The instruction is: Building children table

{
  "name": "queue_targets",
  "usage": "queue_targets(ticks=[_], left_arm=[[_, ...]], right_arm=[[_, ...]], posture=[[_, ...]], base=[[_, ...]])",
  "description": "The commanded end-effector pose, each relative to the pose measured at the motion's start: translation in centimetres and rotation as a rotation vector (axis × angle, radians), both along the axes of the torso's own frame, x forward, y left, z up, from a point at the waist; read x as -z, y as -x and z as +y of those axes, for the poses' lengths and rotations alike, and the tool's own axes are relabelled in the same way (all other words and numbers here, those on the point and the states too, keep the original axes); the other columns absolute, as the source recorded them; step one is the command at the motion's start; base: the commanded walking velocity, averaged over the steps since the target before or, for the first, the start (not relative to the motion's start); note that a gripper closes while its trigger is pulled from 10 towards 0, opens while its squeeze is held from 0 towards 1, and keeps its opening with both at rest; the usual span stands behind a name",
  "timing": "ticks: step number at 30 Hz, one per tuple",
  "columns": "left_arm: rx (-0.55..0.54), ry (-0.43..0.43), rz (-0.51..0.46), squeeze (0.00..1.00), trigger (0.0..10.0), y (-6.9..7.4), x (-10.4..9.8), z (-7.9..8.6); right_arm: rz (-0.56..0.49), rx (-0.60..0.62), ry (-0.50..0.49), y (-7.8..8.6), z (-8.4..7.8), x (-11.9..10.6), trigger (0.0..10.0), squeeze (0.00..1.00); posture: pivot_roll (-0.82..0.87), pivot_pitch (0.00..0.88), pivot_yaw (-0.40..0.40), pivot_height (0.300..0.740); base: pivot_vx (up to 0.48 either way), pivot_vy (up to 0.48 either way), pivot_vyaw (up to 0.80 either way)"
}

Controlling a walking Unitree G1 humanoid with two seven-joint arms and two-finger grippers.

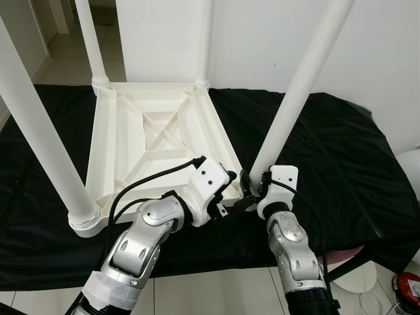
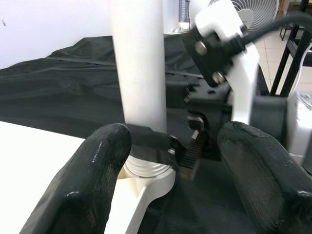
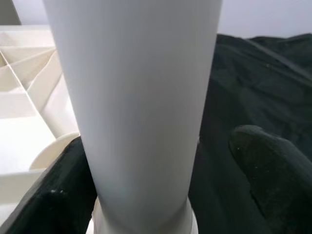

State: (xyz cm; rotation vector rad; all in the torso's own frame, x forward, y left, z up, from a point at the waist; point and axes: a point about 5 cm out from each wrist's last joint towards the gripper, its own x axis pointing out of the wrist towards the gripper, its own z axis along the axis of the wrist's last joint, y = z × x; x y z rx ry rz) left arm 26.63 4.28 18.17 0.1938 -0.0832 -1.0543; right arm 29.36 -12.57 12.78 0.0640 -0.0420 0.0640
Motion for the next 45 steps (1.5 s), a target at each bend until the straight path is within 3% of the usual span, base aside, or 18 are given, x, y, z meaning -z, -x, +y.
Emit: queue_targets(ticks=[1,6,7,12,18,24,26,31,32,36,37,45], left_arm=[[-0.046,0.009,-0.009,0.0,10.0,-0.4,-0.1,-0.1],[-0.046,0.01,-0.01,0.0,10.0,-0.4,-0.2,-0.1],[-0.046,0.008,-0.012,0.0,10.0,-0.5,-0.2,0.0],[-0.045,0.007,-0.017,0.0,10.0,-0.6,-0.4,0.0],[-0.049,0.002,-0.024,0.0,10.0,-0.7,-0.5,0.1],[-0.051,0.002,-0.028,0.0,10.0,-0.8,-0.6,0.2],[-0.052,0.003,-0.03,0.0,10.0,-0.8,-0.6,0.2],[-0.051,0.003,-0.032,0.0,10.0,-0.8,-0.7,0.1],[-0.051,0.002,-0.033,0.0,10.0,-0.8,-0.7,0.1],[-0.051,0.002,-0.033,0.0,10.0,-0.8,-0.7,0.1],[-0.051,0.003,-0.034,0.0,10.0,-0.8,-0.8,0.1],[-0.056,0.006,-0.033,0.0,10.0,-0.7,-0.7,0.1]], right_arm=[[0.03,-0.065,-0.034,0.4,-0.1,0.4,10.0,1.0],[0.023,-0.132,-0.016,0.4,-0.7,0.4,10.0,0.93],[0.012,-0.31,0.038,0.4,-2.2,0.4,10.0,0.0],[0.005,-0.497,0.138,-0.2,-4.2,0.2,10.0,0.0],[0.03,-0.629,0.215,-1.4,-4.6,-0.1,10.0,0.0],[0.058,-0.676,0.271,-2.6,-4.5,0.2,10.0,0.0],[0.067,-0.732,0.289,-3.6,-4.0,0.3,10.0,0.0],[0.08,-0.754,0.291,-4.2,-3.2,0.6,10.0,0.0],[0.085,-0.767,0.293,-4.4,-2.9,0.7,4.0,0.0],[0.086,-0.777,0.297,-4.6,-2.7,0.8,4.0,0.0],[0.088,-0.793,0.296,-4.7,-2.5,0.9,0.0,0.0],[0.094,-0.821,0.292,-4.3,-3.0,1.5,0.0,0.0]], posture=[[-0.05,0.0,-0.066,0.74],[-0.05,0.0,-0.063,0.74],[-0.05,0.0,-0.06,0.74],[-0.05,0.0,-0.059,0.74],[-0.04,0.0,-0.058,0.74],[-0.03,0.0,-0.059,0.74],[-0.02,0.0,-0.057,0.74],[-0.02,0.0,-0.056,0.74],[-0.02,0.0,-0.055,0.74],[-0.02,0.0,-0.055,0.74],[-0.02,0.0,-0.057,0.74],[-0.02,0.0,-0.065,0.74]], base=[[0.0,0.0,0.0],[0.0,0.0,0.0],[0.0,0.0,0.0],[0.0,0.0,0.0],[0.0,0.0,0.0],[0.0,0.0,0.0],[0.0,0.0,0.0],[0.0,0.0,0.0],[0.0,0.0,0.0],[0.0,0.0,0.0],[0.0,0.0,0.0],[0.0,0.0,0.0]])
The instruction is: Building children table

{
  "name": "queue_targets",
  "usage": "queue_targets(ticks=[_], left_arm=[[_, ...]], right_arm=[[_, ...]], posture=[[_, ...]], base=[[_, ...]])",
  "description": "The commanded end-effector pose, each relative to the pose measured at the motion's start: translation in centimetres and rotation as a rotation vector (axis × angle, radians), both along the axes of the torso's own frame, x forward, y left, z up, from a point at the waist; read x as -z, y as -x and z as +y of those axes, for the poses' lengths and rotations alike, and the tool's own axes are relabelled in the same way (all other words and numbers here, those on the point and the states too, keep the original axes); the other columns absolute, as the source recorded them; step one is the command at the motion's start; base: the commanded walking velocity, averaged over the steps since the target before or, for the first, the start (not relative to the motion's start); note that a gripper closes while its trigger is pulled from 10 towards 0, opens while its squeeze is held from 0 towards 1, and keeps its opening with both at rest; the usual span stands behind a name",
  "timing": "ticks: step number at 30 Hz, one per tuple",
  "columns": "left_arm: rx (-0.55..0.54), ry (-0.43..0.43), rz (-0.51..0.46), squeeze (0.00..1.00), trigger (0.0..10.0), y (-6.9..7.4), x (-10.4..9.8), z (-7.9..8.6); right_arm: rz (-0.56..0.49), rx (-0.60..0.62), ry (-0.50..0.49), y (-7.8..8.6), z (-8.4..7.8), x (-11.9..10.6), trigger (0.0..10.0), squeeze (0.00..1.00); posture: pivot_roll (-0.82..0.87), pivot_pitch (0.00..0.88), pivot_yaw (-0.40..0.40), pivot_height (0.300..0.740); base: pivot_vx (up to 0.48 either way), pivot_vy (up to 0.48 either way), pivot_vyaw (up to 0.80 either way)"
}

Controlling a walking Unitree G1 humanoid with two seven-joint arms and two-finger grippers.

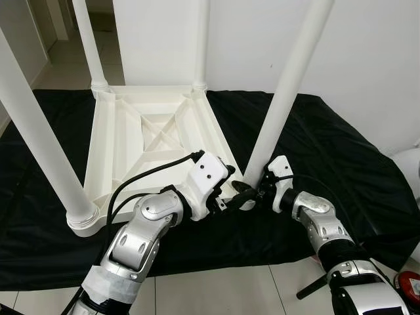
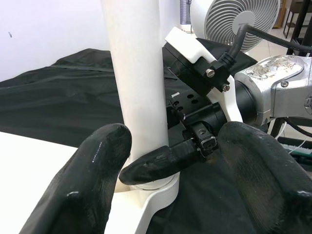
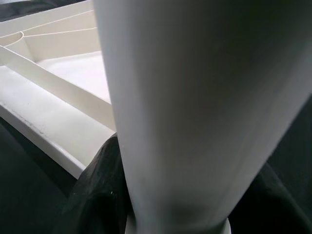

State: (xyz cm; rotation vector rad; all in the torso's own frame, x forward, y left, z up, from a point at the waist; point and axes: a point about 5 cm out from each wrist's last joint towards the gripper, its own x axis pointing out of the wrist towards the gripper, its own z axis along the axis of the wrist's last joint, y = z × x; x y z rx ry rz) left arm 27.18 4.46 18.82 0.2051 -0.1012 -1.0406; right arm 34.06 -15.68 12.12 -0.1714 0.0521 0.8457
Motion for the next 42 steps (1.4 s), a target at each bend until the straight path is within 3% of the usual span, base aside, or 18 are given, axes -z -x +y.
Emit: queue_targets(ticks=[1,3,4,5,6,12,14,19,21,25,27,31,34,42], left_arm=[[-0.043,0.007,-0.011,0.0,10.0,-0.2,-0.1,-0.1],[-0.043,0.007,-0.01,0.0,10.0,-0.1,-0.1,-0.1],[-0.043,0.008,-0.009,0.0,10.0,-0.2,0.0,-0.1],[-0.043,0.008,-0.009,0.0,10.0,-0.2,0.0,-0.1],[-0.043,0.01,-0.006,0.0,10.0,-0.1,0.0,-0.2],[-0.042,0.012,-0.003,0.0,10.0,-0.1,0.1,-0.2],[-0.039,0.013,-0.002,0.0,10.0,0.0,0.1,-0.3],[-0.038,0.014,0.0,0.0,10.0,0.0,0.1,-0.3],[-0.035,0.014,0.002,0.0,10.0,0.1,0.2,-0.4],[-0.033,0.014,0.004,0.0,10.0,0.1,0.3,-0.5],[-0.03,0.014,0.006,0.0,10.0,0.2,0.3,-0.5],[-0.027,0.013,0.006,0.0,10.0,0.2,0.4,-0.5],[-0.027,0.014,0.002,0.0,10.0,0.2,0.2,-0.6],[-0.032,0.009,0.0,0.0,10.0,0.3,0.3,-0.4]], right_arm=[[0.019,-0.03,0.046,0.5,0.0,0.9,0.0,0.0],[0.017,-0.023,0.041,0.6,-0.2,1.0,0.0,0.0],[0.014,-0.003,0.032,0.7,-0.3,1.1,2.4,0.0],[0.014,-0.003,0.032,0.7,-0.3,1.1,2.4,0.0],[0.011,0.019,0.015,0.9,-0.3,1.2,10.0,0.0],[-0.005,0.112,-0.028,1.0,-0.3,1.1,10.0,0.0],[-0.008,0.23,-0.044,0.9,-0.1,1.1,10.0,0.0],[-0.008,0.37,-0.081,1.2,0.7,1.0,10.0,0.0],[0.045,0.547,-0.146,1.7,1.8,1.6,10.0,0.0],[0.076,0.661,-0.169,2.5,2.8,2.1,10.0,0.0],[0.116,0.729,-0.176,3.1,4.6,2.9,10.0,0.0],[0.149,0.755,-0.18,3.4,6.0,3.3,10.0,0.0],[0.149,0.702,-0.203,3.5,7.7,2.7,10.0,0.0],[0.162,0.697,-0.231,3.9,7.3,2.3,10.0,0.0]], posture=[[-0.02,0.0,-0.065,0.74],[-0.02,0.0,-0.065,0.74],[-0.02,0.0,-0.067,0.74],[-0.02,0.0,-0.067,0.74],[-0.03,0.0,-0.068,0.74],[-0.03,0.0,-0.068,0.74],[-0.04,0.0,-0.071,0.74],[-0.04,0.0,-0.072,0.74],[-0.04,0.0,-0.077,0.74],[-0.04,0.0,-0.077,0.74],[-0.04,0.0,-0.078,0.74],[-0.04,0.0,-0.078,0.74],[-0.03,0.0,-0.084,0.74],[-0.02,0.0,-0.092,0.74]], base=[[0.0,0.0,0.0],[0.0,0.0,0.0],[0.0,0.0,0.0],[0.0,0.0,0.0],[0.0,0.0,0.0],[0.0,0.0,0.0],[0.0,0.0,0.0],[0.0,0.0,0.0],[0.0,0.0,0.0],[0.0,0.0,0.0],[0.0,0.0,0.0],[0.0,0.0,0.0],[0.0,0.0,0.0],[0.0,0.0,0.0]])
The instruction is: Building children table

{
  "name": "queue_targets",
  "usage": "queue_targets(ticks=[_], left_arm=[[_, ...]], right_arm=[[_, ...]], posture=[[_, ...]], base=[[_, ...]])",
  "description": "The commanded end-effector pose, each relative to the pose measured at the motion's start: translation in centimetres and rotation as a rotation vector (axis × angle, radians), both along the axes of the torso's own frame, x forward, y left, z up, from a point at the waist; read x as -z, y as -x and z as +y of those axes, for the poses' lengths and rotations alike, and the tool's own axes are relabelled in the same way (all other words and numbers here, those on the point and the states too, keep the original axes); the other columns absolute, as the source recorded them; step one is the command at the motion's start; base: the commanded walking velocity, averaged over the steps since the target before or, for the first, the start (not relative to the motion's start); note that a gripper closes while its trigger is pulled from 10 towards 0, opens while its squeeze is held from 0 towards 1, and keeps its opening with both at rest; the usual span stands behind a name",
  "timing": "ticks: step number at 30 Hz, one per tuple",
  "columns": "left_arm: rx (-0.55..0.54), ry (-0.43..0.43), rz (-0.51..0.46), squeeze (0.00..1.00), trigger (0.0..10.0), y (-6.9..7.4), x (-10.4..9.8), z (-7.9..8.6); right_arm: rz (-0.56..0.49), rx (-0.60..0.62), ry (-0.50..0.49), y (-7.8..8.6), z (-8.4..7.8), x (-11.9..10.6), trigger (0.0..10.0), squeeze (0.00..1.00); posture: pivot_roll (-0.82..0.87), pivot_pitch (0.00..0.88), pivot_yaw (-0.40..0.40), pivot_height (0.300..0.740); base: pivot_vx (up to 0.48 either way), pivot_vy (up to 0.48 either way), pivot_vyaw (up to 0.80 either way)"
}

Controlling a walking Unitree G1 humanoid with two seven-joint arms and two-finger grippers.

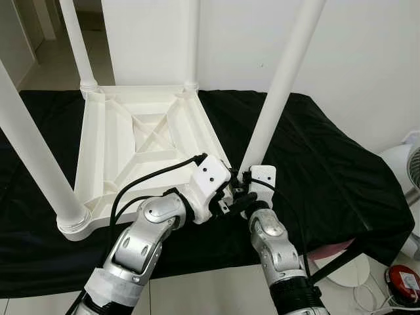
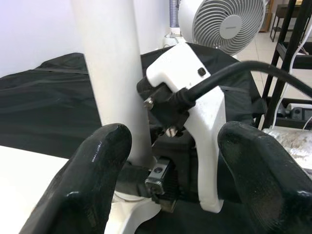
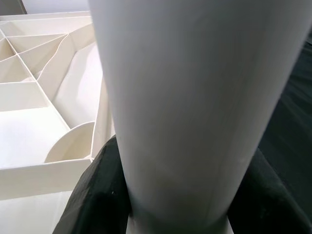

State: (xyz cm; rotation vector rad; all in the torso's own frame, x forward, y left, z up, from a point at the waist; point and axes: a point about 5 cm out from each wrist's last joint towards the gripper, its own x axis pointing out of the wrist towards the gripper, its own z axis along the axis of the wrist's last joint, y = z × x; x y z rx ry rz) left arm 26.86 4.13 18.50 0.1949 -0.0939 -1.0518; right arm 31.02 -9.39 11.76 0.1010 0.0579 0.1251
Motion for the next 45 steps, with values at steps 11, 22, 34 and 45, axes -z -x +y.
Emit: queue_targets(ticks=[11,22,34,45], left_arm=[[-0.056,0.005,-0.017,0.0,10.0,-0.1,-0.1,0.1],[-0.049,0.001,-0.019,0.0,10.0,-0.3,-0.2,0.1],[-0.049,-0.011,-0.025,0.0,10.0,-0.3,-0.2,0.6],[-0.044,-0.025,-0.017,0.0,10.0,0.0,0.0,0.9]], right_arm=[[-0.027,-0.119,-0.007,1.8,-1.8,0.9,10.0,1.0],[-0.057,-0.38,0.128,1.7,-5.3,0.6,10.0,0.0],[-0.101,-0.603,0.244,-0.4,-7.5,-1.5,10.0,0.0],[-0.058,-0.724,0.257,-2.8,-6.3,-1.0,10.0,0.0]], posture=[[-0.01,0.0,-0.097,0.74],[-0.03,0.0,-0.074,0.74],[-0.02,0.0,-0.072,0.74],[0.0,0.0,-0.073,0.74]], base=[[0.0,0.0,0.0],[0.0,0.0,0.0],[0.0,0.0,0.0],[0.0,0.0,0.0]])
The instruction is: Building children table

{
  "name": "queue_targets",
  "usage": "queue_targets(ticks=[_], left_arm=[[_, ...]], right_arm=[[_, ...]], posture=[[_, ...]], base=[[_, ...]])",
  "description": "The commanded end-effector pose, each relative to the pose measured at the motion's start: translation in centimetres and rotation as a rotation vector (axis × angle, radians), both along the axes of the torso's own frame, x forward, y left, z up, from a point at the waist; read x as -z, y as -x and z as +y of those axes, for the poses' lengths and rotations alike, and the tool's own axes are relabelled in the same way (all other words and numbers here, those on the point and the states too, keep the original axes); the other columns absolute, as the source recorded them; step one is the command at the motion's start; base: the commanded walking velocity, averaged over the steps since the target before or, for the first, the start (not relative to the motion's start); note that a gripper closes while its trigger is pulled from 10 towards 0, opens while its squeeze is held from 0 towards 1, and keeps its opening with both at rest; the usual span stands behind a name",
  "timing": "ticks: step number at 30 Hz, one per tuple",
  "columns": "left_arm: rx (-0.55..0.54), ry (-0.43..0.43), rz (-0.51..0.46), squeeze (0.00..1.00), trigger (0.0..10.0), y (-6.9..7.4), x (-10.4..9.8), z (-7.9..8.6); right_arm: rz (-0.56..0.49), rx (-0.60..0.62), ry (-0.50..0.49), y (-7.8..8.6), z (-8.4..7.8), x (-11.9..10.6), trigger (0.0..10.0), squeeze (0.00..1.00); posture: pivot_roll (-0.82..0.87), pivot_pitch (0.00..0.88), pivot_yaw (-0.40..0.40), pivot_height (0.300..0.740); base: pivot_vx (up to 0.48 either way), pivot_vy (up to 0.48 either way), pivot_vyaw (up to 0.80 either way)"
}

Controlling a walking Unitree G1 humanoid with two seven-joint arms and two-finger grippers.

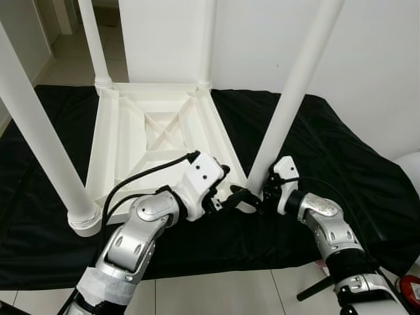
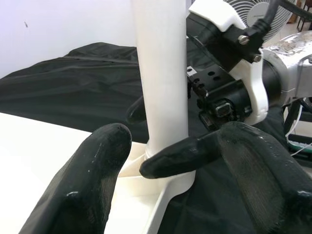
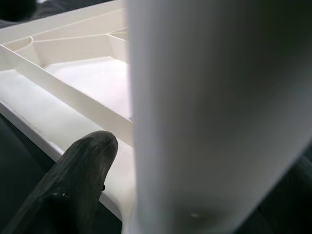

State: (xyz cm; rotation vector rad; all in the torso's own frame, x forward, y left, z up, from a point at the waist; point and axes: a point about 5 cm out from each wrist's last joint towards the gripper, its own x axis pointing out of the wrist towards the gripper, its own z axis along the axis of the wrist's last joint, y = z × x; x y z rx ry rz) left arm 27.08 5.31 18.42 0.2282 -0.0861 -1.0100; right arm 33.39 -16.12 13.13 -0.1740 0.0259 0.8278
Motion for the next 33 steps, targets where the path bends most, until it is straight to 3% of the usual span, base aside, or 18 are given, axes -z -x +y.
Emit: queue_targets(ticks=[1,4,5,6,7,28,33], left_arm=[[0.002,0.001,-0.003,0.0,10.0,0.3,0.0,-0.2],[0.004,-0.001,-0.003,0.0,10.0,0.3,-0.1,-0.3],[0.004,-0.001,-0.004,0.0,10.0,0.3,-0.1,-0.3],[0.004,-0.001,-0.004,0.0,10.0,0.3,-0.1,-0.3],[0.002,0.0,-0.005,0.0,10.0,0.3,-0.1,-0.2],[0.01,-0.001,0.001,0.0,10.0,0.5,0.1,-0.4],[0.008,-0.002,0.005,0.0,10.0,0.7,0.2,-0.4]], right_arm=[[0.034,-0.013,0.021,-0.9,1.0,0.7,10.0,0.0],[0.05,-0.015,0.02,-1.2,1.8,1.0,10.0,0.0],[0.055,-0.02,0.017,-1.2,2.1,1.2,5.0,0.0],[0.055,-0.02,0.017,-1.2,2.1,1.2,5.0,0.0],[0.057,-0.02,0.009,-1.2,2.2,1.2,0.0,0.0],[0.056,0.041,-0.047,-0.8,-0.2,1.7,0.0,0.0],[0.052,0.218,-0.042,-0.4,-0.2,2.2,0.0,0.0]], posture=[[0.0,0.0,-0.074,0.74],[0.01,0.0,-0.077,0.74],[0.01,0.0,-0.078,0.74],[0.01,0.0,-0.078,0.74],[0.01,0.0,-0.08,0.74],[-0.01,0.0,-0.078,0.74],[-0.01,0.0,-0.083,0.74]], base=[[0.0,0.0,0.0],[0.0,0.0,0.0],[0.0,0.0,0.0],[0.0,0.0,0.0],[0.0,0.0,0.0],[0.0,0.0,0.0],[0.0,0.0,0.0]])
